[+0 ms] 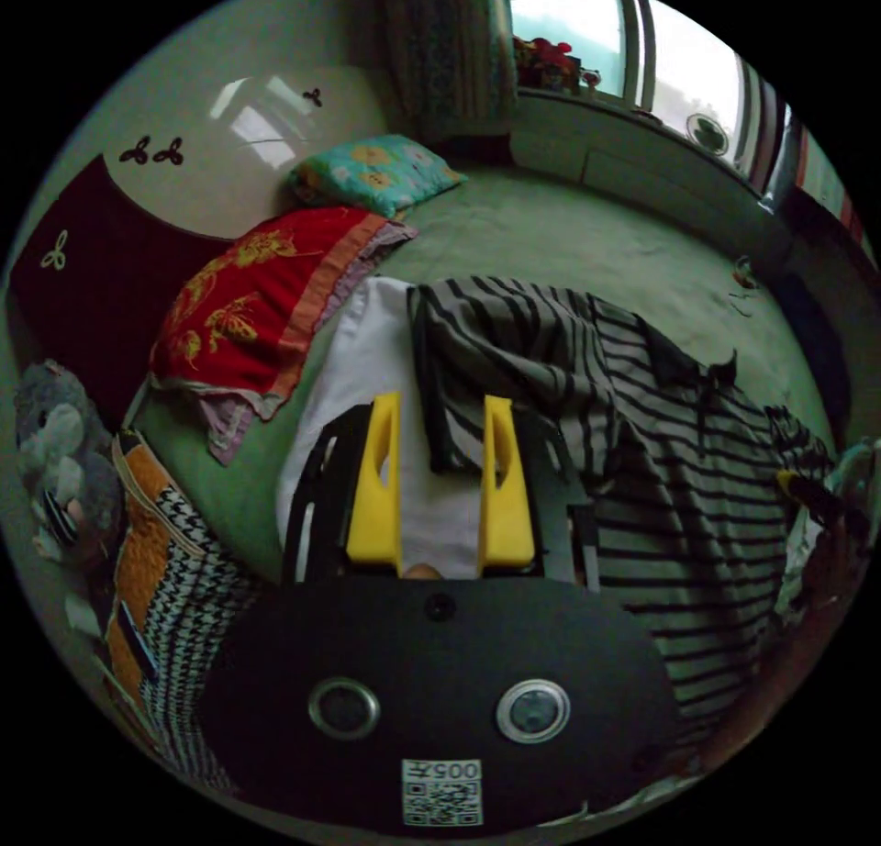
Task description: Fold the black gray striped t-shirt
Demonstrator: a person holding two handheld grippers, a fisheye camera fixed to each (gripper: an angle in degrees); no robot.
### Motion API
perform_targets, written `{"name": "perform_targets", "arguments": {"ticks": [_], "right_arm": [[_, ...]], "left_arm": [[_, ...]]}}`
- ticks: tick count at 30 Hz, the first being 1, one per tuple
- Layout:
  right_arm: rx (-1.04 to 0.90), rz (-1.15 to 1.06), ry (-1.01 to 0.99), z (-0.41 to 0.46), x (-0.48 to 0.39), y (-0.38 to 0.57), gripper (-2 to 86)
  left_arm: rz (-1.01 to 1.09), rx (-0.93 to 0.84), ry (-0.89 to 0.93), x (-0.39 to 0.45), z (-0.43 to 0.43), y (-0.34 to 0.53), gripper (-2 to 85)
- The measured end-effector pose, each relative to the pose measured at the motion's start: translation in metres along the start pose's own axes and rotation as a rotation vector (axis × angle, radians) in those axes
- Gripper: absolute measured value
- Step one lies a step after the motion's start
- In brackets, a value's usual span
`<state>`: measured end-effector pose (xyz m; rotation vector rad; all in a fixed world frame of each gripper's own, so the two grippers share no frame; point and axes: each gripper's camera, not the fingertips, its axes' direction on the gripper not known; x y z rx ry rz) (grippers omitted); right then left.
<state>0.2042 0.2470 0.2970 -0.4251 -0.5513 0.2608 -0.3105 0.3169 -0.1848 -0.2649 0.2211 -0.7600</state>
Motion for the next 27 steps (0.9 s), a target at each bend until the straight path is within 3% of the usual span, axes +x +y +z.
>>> {"name": "perform_targets", "arguments": {"ticks": [7, 16, 22, 27], "right_arm": [[-0.022, -0.006, 0.063, 0.006, 0.000, 0.000, -1.0], [-0.011, 0.005, 0.046, 0.001, 0.006, 0.001, -1.0], [-0.009, 0.006, 0.036, -0.001, 0.008, 0.002, -1.0], [-0.013, 0.004, 0.023, -0.001, 0.010, 0.003, -1.0]], "left_arm": [[-0.071, -0.095, -0.023, 0.017, 0.032, 0.010, 12.4], [-0.162, 0.035, 0.030, 0.050, 0.006, 0.007, 5.3], [0.045, 0.150, 0.015, 0.133, -0.026, -0.012, 5.3], [0.321, 0.151, 0.119, 0.235, -0.020, -0.019, 5.5]]}}
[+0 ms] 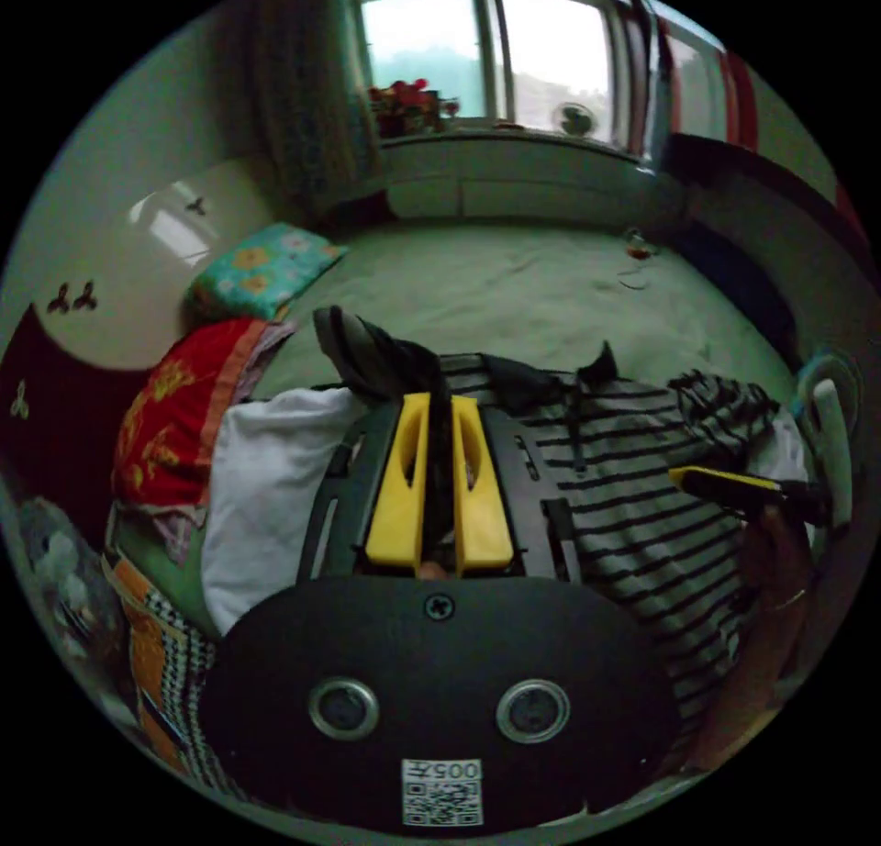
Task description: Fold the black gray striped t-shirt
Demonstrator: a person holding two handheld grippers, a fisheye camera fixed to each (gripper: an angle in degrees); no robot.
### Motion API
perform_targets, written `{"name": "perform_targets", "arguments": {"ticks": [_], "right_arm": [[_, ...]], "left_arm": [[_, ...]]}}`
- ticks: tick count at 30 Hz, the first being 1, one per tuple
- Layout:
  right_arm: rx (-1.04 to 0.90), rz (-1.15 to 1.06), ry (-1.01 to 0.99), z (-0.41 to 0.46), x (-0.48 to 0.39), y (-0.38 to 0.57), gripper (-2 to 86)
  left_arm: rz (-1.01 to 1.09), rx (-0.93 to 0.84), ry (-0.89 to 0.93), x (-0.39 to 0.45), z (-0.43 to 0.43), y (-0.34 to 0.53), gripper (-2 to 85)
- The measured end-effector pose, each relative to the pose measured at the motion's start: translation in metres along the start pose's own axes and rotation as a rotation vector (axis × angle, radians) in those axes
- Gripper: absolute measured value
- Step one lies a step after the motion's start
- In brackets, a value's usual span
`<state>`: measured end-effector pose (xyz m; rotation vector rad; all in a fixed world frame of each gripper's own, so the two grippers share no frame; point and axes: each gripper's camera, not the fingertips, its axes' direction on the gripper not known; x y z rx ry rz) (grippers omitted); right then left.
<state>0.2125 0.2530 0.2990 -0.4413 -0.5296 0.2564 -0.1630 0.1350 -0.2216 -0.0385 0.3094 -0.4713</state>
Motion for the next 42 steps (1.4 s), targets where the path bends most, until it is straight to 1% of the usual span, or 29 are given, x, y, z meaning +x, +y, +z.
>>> {"name": "perform_targets", "arguments": {"ticks": [2, 3, 6, 10, 16, 17, 18, 20, 22, 23, 25, 30, 34, 37, 42], "right_arm": [[0.000, -0.002, 0.011, 0.000, 0.000, 0.000, -1.0], [-0.001, -0.002, 0.013, 0.000, 0.001, 0.000, -1.0], [-0.001, 0.005, 0.005, -0.001, 0.005, 0.001, -1.0], [0.010, 0.020, -0.009, -0.005, 0.013, 0.002, -1.0], [0.007, 0.014, -0.030, -0.004, 0.014, 0.002, -1.0], [0.005, 0.011, -0.026, -0.004, 0.013, 0.002, -1.0], [0.002, 0.006, -0.017, -0.003, 0.013, 0.002, -1.0], [0.001, 0.007, -0.009, -0.003, 0.013, 0.002, -1.0], [0.002, 0.015, -0.019, -0.003, 0.017, 0.002, -1.0], [0.002, 0.018, -0.025, -0.003, 0.018, 0.002, -1.0], [0.006, 0.021, -0.034, -0.004, 0.020, 0.003, -1.0], [-0.001, 0.010, 0.013, -0.004, 0.021, 0.005, -1.0], [0.003, 0.016, -0.029, -0.005, 0.026, 0.006, -1.0], [0.000, 0.012, -0.006, -0.006, 0.027, 0.006, -1.0], [0.013, 0.021, -0.021, -0.010, 0.032, 0.008, -1.0]], "left_arm": [[0.099, -0.040, 0.045, 0.034, 0.023, -0.003, 6.1], [0.150, -0.107, 0.059, 0.054, 0.043, -0.003, 6.8], [0.184, -0.233, 0.059, 0.084, 0.084, 0.010, 8.6], [0.164, -0.238, 0.067, 0.089, 0.095, 0.024, 9.8], [0.028, -0.194, 0.112, 0.055, 0.095, 0.015, 11.2], [0.006, -0.200, 0.143, 0.050, 0.097, 0.012, 10.4], [0.005, -0.218, 0.223, 0.049, 0.101, 0.013, 9.3], [0.030, -0.254, 0.337, 0.056, 0.111, 0.019, 8.1], [0.072, -0.297, 0.307, 0.070, 0.123, 0.028, 8.6], [0.104, -0.315, 0.265, 0.081, 0.131, 0.035, 8.8], [0.134, -0.346, 0.251, 0.095, 0.140, 0.042, 9.8], [0.180, -0.350, 0.331, 0.120, 0.148, 0.053, 13.2], [0.181, -0.385, 0.428, 0.124, 0.153, 0.054, 13.8], [0.153, -0.330, 0.420, 0.121, 0.146, 0.056, 13.7], [-0.018, -0.062, 0.256, 0.100, 0.129, 0.043, 12.2]]}}
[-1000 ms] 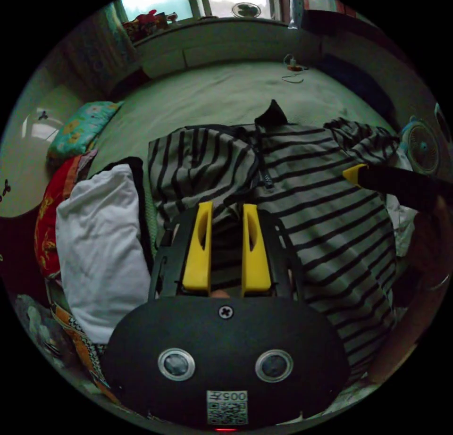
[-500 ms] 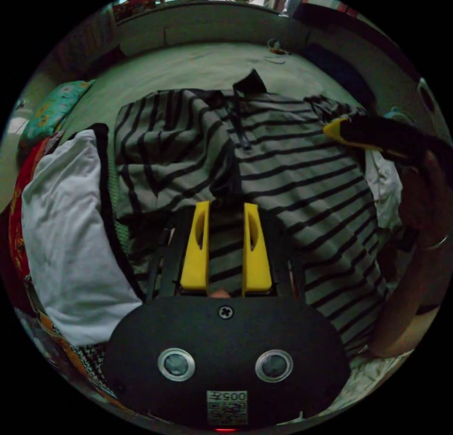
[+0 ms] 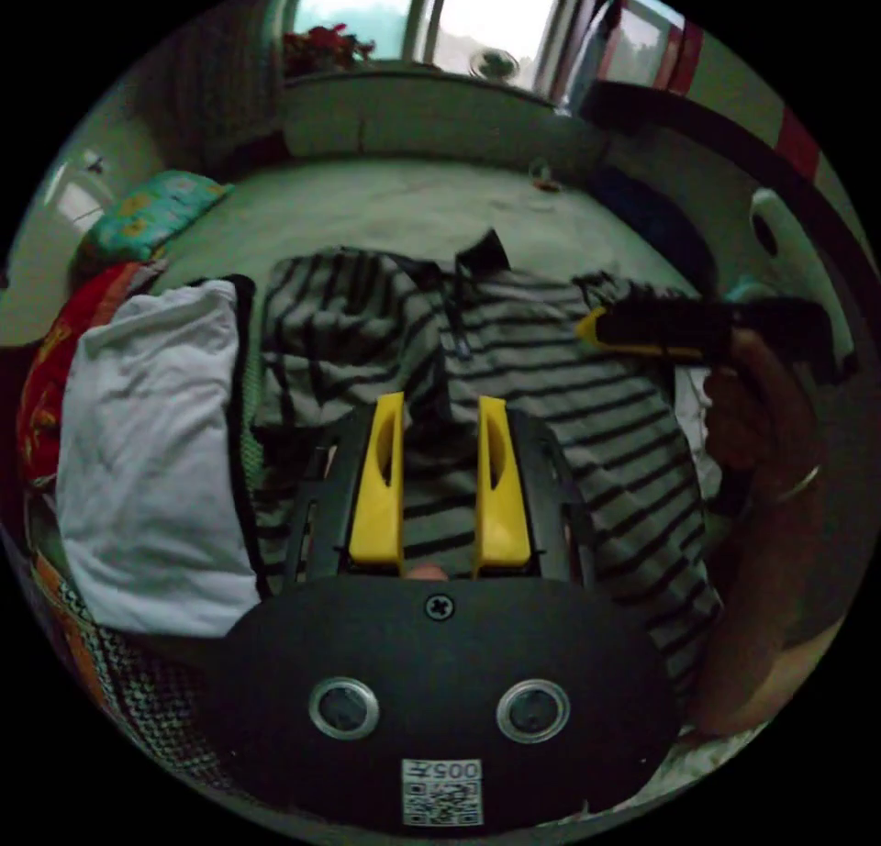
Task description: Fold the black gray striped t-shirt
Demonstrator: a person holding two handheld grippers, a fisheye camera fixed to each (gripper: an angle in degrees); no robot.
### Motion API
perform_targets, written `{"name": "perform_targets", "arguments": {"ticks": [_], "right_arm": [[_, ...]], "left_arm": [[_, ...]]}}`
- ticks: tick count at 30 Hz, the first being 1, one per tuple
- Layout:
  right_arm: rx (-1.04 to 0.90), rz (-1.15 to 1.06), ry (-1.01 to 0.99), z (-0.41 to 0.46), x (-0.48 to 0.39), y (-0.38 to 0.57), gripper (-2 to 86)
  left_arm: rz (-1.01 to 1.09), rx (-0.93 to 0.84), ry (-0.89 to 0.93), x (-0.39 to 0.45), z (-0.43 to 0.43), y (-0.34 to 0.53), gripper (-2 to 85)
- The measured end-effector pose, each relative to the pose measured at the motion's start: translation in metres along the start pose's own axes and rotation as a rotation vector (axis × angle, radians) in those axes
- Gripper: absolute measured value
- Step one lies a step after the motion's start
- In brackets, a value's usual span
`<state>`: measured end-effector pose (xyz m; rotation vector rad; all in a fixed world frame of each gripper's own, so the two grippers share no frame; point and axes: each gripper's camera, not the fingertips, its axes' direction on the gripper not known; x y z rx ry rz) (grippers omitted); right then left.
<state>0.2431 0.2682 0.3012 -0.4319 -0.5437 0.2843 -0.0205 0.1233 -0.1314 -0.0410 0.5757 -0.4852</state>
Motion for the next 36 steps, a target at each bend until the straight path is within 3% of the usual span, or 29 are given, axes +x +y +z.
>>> {"name": "perform_targets", "arguments": {"ticks": [2, 6, 10, 15, 18, 23, 27, 31, 36], "right_arm": [[-0.002, -0.003, 0.002, 0.000, 0.000, 0.001, -1.0], [-0.013, -0.008, 0.047, 0.001, 0.003, 0.002, -1.0], [0.012, 0.030, 0.011, -0.008, 0.017, 0.005, -1.0], [0.044, 0.075, -0.022, -0.016, 0.028, 0.008, -1.0], [0.060, 0.082, 0.035, -0.018, 0.030, 0.011, -1.0], [0.098, 0.106, 0.078, -0.024, 0.031, 0.018, -1.0], [0.205, 0.084, 0.150, -0.031, 0.021, 0.024, -1.0], [0.335, 0.122, 0.187, -0.043, 0.022, 0.030, -0.9], [0.474, 0.214, 0.116, -0.052, 0.036, 0.042, -0.2]], "left_arm": [[-0.031, -0.014, -0.004, -0.005, 0.017, -0.009, 12.0], [-0.091, -0.243, -0.070, -0.012, 0.079, -0.017, 11.2], [-0.084, -0.163, -0.056, -0.006, 0.057, -0.019, 10.3], [-0.085, 0.135, -0.006, 0.010, -0.019, -0.055, 10.3], [-0.136, 0.172, -0.024, 0.014, -0.026, -0.081, 10.8], [-0.178, 0.133, -0.004, 0.000, 0.009, -0.082, 10.4], [-0.236, -0.025, 0.163, -0.024, 0.059, -0.075, 8.4], [-0.173, -0.084, 0.106, -0.030, 0.069, -0.085, 8.4], [-0.152, -0.114, 0.295, -0.045, 0.079, -0.091, 8.2]]}}
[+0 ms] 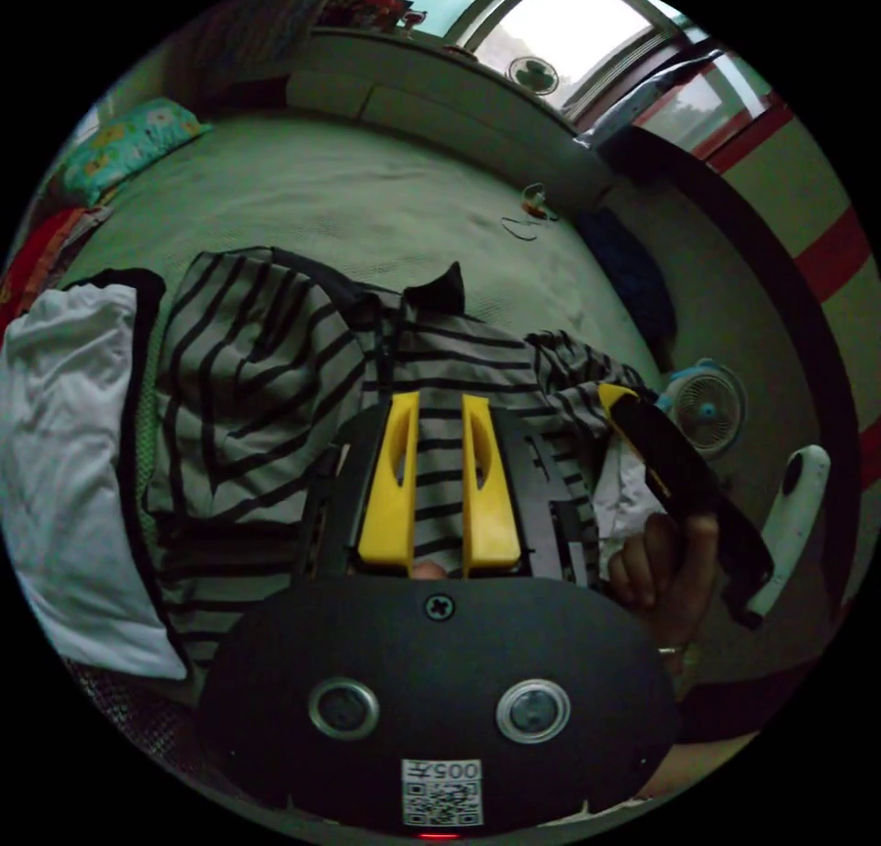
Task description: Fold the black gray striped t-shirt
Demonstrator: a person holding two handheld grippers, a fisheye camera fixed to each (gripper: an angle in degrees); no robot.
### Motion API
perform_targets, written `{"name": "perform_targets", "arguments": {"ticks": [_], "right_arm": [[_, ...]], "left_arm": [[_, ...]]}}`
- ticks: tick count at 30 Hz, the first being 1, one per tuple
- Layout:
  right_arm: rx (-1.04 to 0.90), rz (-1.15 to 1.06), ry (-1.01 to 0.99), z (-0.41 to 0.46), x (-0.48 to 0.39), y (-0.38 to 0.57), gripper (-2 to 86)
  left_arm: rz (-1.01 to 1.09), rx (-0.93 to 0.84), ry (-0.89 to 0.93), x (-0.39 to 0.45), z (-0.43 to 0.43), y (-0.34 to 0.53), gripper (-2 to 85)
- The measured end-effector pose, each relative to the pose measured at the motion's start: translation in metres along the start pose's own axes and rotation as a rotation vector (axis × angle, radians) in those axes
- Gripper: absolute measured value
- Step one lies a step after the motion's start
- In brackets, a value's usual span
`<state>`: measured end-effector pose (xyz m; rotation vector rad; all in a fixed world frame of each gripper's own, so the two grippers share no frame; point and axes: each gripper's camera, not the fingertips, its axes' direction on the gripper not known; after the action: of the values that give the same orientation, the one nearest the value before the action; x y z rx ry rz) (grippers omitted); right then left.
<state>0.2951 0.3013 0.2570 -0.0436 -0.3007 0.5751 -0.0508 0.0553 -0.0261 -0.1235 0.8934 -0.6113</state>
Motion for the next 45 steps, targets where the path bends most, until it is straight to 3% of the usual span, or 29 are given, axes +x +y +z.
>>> {"name": "perform_targets", "arguments": {"ticks": [8, 17, 25, 30, 34, 39, 45], "right_arm": [[-0.015, 0.099, -0.179, 0.016, 0.011, 0.002, 2.2], [-0.010, -0.200, -0.179, 0.048, -0.041, -0.033, 0.1], [-0.394, -0.375, -0.063, 0.201, -0.091, -0.114, 8.0], [-0.549, -0.437, 0.047, 0.269, -0.105, -0.113, 7.8], [-0.660, -0.550, 0.018, 0.297, -0.123, -0.094, 5.5], [-0.610, -0.608, 0.086, 0.299, -0.143, -0.081, -0.9], [-0.343, -0.692, 0.166, 0.240, -0.188, -0.048, -1.6]], "left_arm": [[0.031, -0.102, -0.010, -0.020, 0.017, -0.018, 8.1], [0.023, -0.109, 0.008, -0.055, 0.014, -0.035, 7.9], [0.011, -0.098, 0.027, -0.072, 0.018, -0.047, 7.7], [0.000, -0.103, 0.043, -0.081, 0.021, -0.053, 7.4], [-0.003, -0.108, 0.041, -0.085, 0.025, -0.058, 7.2], [0.018, -0.129, 0.034, -0.083, 0.032, -0.063, 7.0], [0.008, -0.134, 0.024, -0.088, 0.037, -0.069, 6.7]]}}
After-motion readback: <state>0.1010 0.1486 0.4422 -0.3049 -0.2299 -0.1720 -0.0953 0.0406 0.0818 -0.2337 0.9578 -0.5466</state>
